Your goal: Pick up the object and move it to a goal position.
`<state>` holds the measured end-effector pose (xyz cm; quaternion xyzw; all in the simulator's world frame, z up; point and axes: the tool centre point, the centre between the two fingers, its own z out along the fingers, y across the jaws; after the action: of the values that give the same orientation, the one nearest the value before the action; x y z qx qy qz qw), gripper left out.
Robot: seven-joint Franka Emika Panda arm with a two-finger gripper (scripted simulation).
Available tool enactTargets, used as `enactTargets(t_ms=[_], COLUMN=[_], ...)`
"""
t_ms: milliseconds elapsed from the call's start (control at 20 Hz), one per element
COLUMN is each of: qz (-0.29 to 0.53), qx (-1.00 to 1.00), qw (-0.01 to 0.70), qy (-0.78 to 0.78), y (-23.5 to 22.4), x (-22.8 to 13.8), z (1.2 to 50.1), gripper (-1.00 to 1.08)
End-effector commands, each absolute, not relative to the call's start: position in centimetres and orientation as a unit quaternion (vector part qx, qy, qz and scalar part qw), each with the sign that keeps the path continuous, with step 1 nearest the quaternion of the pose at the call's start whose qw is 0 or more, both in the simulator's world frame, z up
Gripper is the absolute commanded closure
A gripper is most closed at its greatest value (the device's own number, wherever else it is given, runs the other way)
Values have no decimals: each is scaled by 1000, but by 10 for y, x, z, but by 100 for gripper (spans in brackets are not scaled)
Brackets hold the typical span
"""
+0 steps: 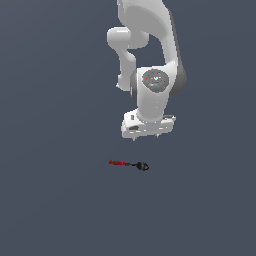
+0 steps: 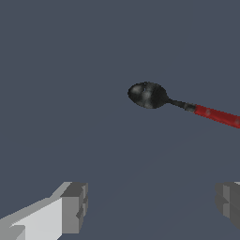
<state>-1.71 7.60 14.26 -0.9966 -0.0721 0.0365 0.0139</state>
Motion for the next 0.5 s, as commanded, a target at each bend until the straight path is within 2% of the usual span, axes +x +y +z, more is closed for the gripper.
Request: enactTargets(t_ms=[0, 450], qz=[36, 30], qx=[-995, -980], qw=[13, 11], qy=[-92, -197], y=[74, 63], x=[-15, -2], z=[140, 128], gripper=[-92, -92])
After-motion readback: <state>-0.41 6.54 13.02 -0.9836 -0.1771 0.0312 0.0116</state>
